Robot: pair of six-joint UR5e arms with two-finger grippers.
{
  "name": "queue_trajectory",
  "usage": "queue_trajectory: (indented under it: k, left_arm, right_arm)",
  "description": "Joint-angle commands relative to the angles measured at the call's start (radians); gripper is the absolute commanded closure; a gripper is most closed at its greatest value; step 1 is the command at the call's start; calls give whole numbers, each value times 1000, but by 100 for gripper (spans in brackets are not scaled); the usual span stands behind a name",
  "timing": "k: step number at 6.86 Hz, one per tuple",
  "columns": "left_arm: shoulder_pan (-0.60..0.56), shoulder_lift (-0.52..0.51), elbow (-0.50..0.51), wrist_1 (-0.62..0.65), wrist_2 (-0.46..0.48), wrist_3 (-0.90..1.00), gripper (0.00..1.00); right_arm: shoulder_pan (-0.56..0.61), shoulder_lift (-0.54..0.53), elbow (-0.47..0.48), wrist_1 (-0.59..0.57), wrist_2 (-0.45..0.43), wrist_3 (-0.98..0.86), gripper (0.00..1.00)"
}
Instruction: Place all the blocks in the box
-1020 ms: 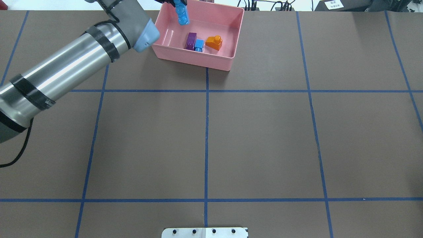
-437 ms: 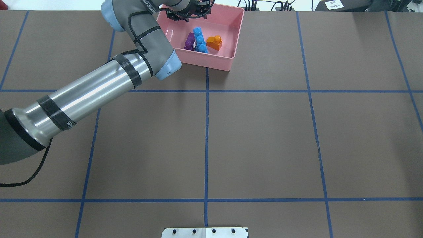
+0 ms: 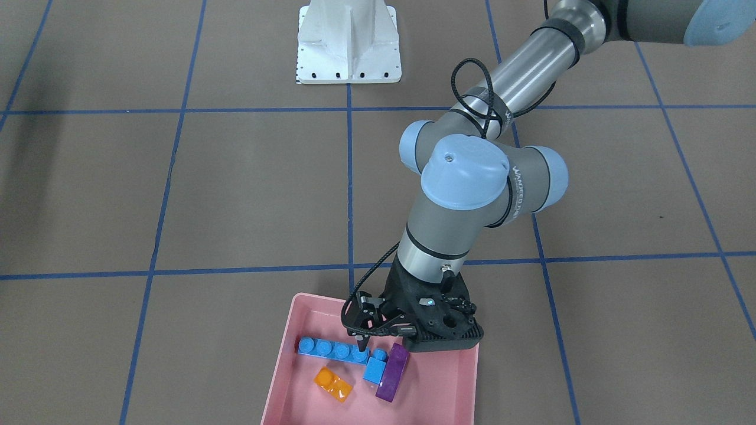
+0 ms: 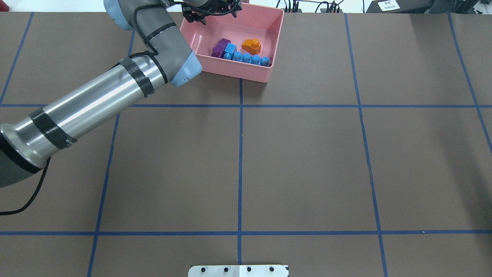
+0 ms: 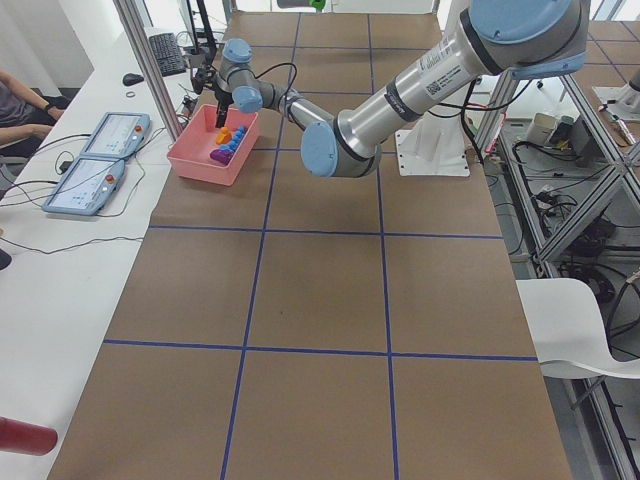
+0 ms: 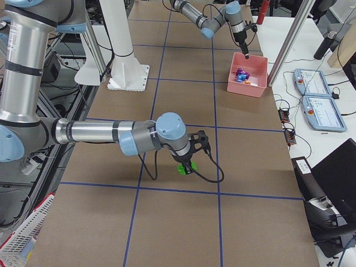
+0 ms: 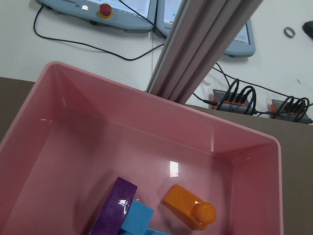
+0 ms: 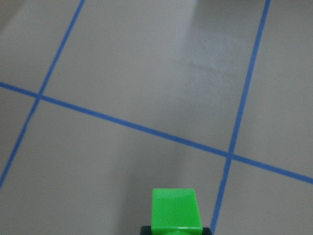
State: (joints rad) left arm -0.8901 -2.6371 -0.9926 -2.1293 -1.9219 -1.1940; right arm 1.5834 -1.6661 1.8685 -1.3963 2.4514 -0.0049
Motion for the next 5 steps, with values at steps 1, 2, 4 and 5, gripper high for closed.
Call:
queue_trajectory:
  k: [1, 2, 4, 5]
  left_arm:
    - [-102, 141, -127, 81, -166, 5, 0]
    - [-178, 260, -214, 89, -237, 22, 0]
    - [-260, 429, -335, 95, -282, 155, 0]
    - [-291, 498, -378, 97, -282, 221, 0]
  right_arm:
    - [-52, 184, -3, -38, 63, 206, 100]
    - [-112, 275, 0, -36, 72, 358, 100]
    - [-312, 504, -28, -32, 23, 678, 100]
    - [-415, 604, -60, -27, -65, 791, 100]
